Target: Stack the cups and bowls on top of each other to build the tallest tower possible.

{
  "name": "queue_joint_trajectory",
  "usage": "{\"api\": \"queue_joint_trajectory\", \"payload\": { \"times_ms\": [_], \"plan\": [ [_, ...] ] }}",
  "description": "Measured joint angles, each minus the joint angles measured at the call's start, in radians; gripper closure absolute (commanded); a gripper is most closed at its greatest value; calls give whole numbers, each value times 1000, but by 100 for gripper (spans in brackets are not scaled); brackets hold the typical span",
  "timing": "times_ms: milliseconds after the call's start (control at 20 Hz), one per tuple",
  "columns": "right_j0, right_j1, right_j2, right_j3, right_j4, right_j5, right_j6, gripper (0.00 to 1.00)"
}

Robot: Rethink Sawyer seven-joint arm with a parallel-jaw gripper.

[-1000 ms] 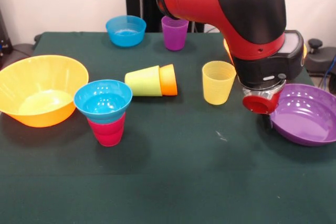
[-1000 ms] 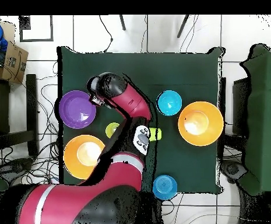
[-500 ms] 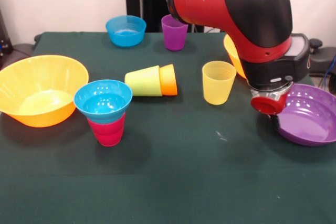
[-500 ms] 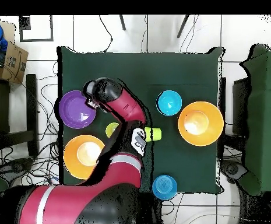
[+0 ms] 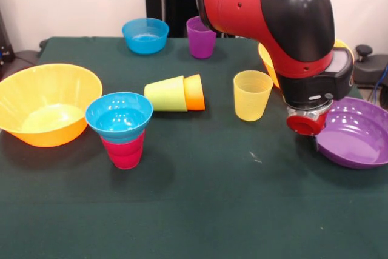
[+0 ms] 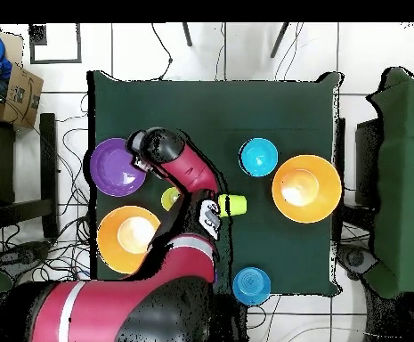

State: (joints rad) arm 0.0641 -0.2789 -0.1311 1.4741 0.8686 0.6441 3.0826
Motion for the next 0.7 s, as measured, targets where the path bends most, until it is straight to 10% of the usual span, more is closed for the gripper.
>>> {"api": "queue_joint_trajectory", "payload": {
  "times_ms": [700],
  "plan": [
    [-108, -61, 110, 202, 1, -161, 0, 0]
  ]
}}
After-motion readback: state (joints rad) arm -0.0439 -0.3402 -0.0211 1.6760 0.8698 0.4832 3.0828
